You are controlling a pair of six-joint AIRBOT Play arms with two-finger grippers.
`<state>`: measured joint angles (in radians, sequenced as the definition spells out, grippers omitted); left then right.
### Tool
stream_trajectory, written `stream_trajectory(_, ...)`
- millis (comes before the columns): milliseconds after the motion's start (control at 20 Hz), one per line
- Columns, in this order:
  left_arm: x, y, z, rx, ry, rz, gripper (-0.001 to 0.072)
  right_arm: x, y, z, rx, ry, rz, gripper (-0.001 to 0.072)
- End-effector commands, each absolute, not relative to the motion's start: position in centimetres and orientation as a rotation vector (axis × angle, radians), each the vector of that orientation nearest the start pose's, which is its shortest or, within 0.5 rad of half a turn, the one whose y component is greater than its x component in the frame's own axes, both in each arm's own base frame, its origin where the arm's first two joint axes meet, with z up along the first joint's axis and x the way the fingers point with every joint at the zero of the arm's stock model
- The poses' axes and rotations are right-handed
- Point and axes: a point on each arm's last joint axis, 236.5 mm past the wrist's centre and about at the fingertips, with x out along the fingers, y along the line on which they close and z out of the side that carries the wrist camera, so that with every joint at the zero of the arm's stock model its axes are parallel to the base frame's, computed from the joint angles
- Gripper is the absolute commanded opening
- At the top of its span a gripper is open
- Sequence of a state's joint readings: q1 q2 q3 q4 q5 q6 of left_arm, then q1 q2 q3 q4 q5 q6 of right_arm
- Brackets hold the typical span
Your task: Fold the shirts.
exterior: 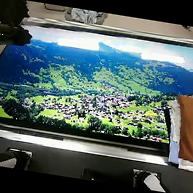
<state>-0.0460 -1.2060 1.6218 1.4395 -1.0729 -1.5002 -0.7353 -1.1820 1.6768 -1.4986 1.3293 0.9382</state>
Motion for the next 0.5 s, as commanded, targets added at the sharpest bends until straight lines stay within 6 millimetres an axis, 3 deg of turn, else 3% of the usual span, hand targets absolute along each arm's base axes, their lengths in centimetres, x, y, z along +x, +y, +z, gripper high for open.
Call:
stream_trajectory(0,46.0,-0.5,20.4,0.171,0.824,0.074,0.0038,41.6,-13.1,29.4,-0.288,0.647,-0.119,0.0671)
stream_trajectory(50,45.1,-0.8,17.1,0.166,0.942,0.067,0.0190,42.8,-9.0,26.8,-0.253,0.705,-0.027,0.0670)
stream_trajectory(100,43.0,-1.2,13.2,0.140,1.110,0.060,0.0544,43.2,-5.3,22.8,-0.257,0.819,0.079,0.0673)
stream_trajectory(150,40.4,-1.1,9.7,0.137,1.271,0.064,0.0690,42.6,-2.6,18.5,-0.257,0.959,0.168,0.0674)
stream_trajectory(200,38.9,-1.3,7.4,0.140,1.344,0.052,0.0663,41.1,-0.4,14.2,-0.258,1.119,0.252,0.0674)
stream_trajectory(300,38.1,-2.2,4.9,0.140,1.308,0.014,0.0585,39.2,2.1,9.2,-0.269,1.311,0.348,0.0674)
stream_trajectory(450,37.4,-2.1,4.2,0.079,1.261,0.049,0.0586,38.9,3.8,7.9,-0.306,1.350,0.390,0.0675)
